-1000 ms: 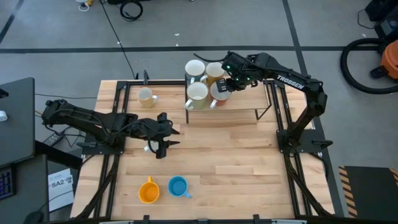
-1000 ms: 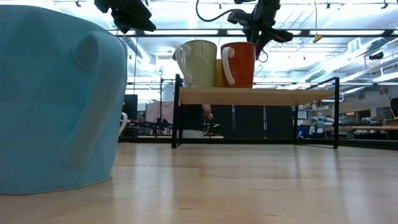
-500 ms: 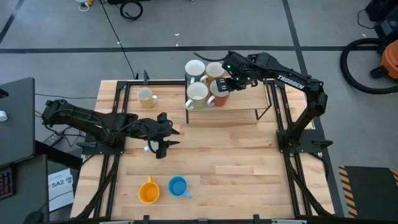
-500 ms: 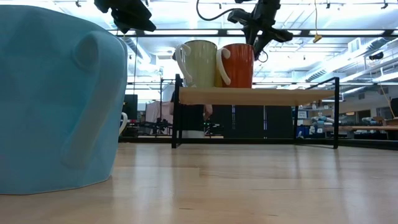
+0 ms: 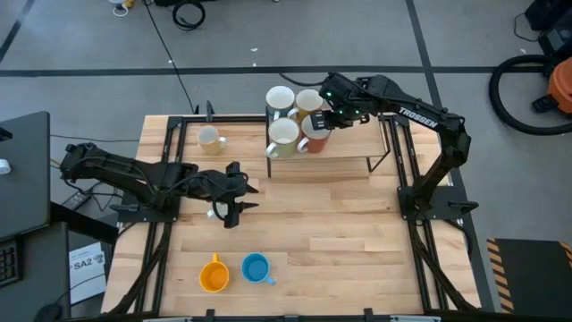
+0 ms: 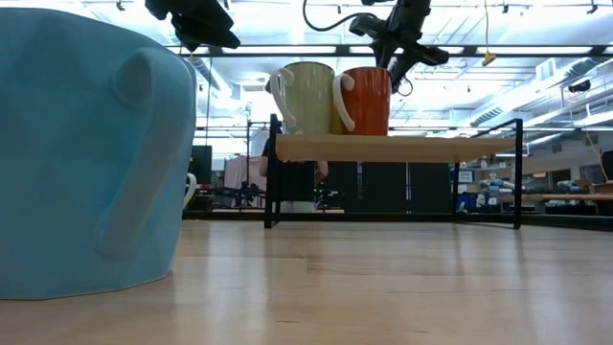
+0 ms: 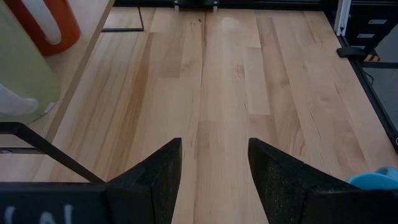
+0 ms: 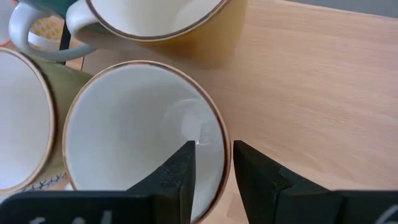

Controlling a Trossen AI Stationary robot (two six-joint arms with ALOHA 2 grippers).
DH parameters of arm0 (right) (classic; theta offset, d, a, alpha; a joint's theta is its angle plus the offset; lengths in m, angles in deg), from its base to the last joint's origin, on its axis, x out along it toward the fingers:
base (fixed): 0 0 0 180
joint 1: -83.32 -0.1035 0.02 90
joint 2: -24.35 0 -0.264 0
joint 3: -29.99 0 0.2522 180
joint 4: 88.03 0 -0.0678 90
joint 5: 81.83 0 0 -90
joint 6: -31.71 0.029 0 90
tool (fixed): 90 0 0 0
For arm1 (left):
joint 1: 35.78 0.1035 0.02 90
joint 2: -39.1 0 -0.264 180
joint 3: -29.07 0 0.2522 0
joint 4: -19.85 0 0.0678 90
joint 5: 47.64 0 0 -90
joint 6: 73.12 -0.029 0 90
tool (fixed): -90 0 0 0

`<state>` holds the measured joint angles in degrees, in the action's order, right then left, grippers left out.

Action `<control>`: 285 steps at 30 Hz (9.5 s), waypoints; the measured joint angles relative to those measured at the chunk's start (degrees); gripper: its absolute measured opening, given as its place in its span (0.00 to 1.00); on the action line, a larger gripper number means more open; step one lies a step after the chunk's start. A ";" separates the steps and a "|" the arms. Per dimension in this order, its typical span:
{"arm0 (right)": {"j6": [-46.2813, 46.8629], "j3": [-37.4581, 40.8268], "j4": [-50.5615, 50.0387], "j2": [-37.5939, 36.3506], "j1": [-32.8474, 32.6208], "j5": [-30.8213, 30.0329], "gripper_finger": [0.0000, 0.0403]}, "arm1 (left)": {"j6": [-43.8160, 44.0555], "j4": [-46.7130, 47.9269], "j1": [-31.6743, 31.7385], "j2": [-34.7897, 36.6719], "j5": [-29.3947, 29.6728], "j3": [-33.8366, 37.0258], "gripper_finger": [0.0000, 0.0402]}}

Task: Place coffee mugs
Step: Put the orange mug on the shelf, then put the yellow patterned mug on the shelf

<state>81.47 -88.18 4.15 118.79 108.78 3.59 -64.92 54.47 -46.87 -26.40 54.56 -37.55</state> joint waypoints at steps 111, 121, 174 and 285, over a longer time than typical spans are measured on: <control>1.09 32.33 28.41 -17.59 -45.66 -11.80 0.28 | -15.54 11.11 61.55 2.43 -16.91 11.85 0.48; 1.05 32.33 28.39 -17.59 -45.66 -11.87 0.28 | -15.52 5.61 61.51 2.43 -16.67 17.24 0.48; 1.07 32.33 25.92 -17.59 -54.35 -11.74 0.28 | -6.51 30.76 33.00 5.27 -10.82 -1.87 0.08; 1.05 32.30 30.70 -17.59 -55.33 -15.94 0.35 | -4.44 5.22 -0.72 -8.80 -3.02 -14.54 0.41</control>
<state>82.52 -55.87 34.85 101.19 53.44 -12.35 -69.35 59.69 -47.59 -35.20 51.55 -52.10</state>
